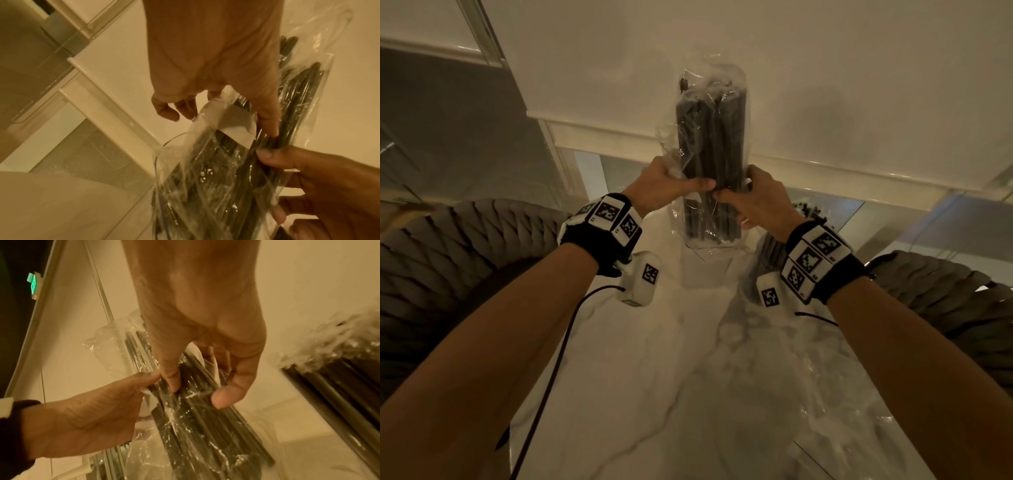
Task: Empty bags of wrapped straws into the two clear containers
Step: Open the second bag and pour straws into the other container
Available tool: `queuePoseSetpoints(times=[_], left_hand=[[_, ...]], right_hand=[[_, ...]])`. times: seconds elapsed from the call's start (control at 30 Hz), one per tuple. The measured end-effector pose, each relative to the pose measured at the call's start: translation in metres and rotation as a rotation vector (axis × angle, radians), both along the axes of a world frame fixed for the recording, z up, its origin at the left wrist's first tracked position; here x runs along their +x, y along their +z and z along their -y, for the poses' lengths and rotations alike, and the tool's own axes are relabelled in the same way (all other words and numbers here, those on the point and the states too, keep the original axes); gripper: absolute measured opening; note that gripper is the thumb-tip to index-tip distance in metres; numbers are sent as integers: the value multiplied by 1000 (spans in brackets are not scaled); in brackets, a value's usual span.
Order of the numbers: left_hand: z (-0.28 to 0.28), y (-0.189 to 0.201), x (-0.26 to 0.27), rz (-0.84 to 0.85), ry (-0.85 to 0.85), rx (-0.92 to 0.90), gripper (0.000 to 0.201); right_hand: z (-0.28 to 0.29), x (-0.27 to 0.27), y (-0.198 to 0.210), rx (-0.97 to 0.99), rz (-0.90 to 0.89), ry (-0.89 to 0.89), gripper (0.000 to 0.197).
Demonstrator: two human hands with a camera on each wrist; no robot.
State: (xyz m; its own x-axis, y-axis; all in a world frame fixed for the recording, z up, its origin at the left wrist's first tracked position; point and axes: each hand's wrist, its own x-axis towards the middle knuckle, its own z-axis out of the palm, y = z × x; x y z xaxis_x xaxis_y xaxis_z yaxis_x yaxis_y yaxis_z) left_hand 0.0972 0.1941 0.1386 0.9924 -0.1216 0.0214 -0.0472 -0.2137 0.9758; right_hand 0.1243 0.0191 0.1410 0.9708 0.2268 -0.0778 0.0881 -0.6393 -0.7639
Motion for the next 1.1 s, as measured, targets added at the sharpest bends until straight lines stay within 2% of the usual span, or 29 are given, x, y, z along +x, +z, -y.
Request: queuePoseSetpoints(times=[0.07, 0.2, 0.23, 0.43, 0.5, 0.63, 0.73, 1.1], left_hand=[[0, 3, -4, -12, 15, -32, 33], [3, 3, -4, -10, -18, -23, 35], [3, 2, -4, -22, -23, -23, 33], [3, -1, -1, -106, 81, -70, 38], [2, -3, 2, -85, 121, -83, 47], [0, -6, 2, -97, 165, -125, 46], [0, -7, 1, -100, 180, -161, 46], [1, -2, 5, 7, 270, -255, 37]], right_hand=[[2, 1, 0, 24, -41, -11, 59], [-1, 2, 1, 83, -98, 7, 91], [-2, 3, 1, 88, -105, 25, 94], [-4, 11, 5, 95, -177, 59, 58], [-7, 14, 6, 115, -164, 49, 59], [-18, 16, 4, 139, -211, 88, 76], [-18, 18, 4, 189, -203, 44, 70], [-25, 21, 11, 250, 14, -41, 63]])
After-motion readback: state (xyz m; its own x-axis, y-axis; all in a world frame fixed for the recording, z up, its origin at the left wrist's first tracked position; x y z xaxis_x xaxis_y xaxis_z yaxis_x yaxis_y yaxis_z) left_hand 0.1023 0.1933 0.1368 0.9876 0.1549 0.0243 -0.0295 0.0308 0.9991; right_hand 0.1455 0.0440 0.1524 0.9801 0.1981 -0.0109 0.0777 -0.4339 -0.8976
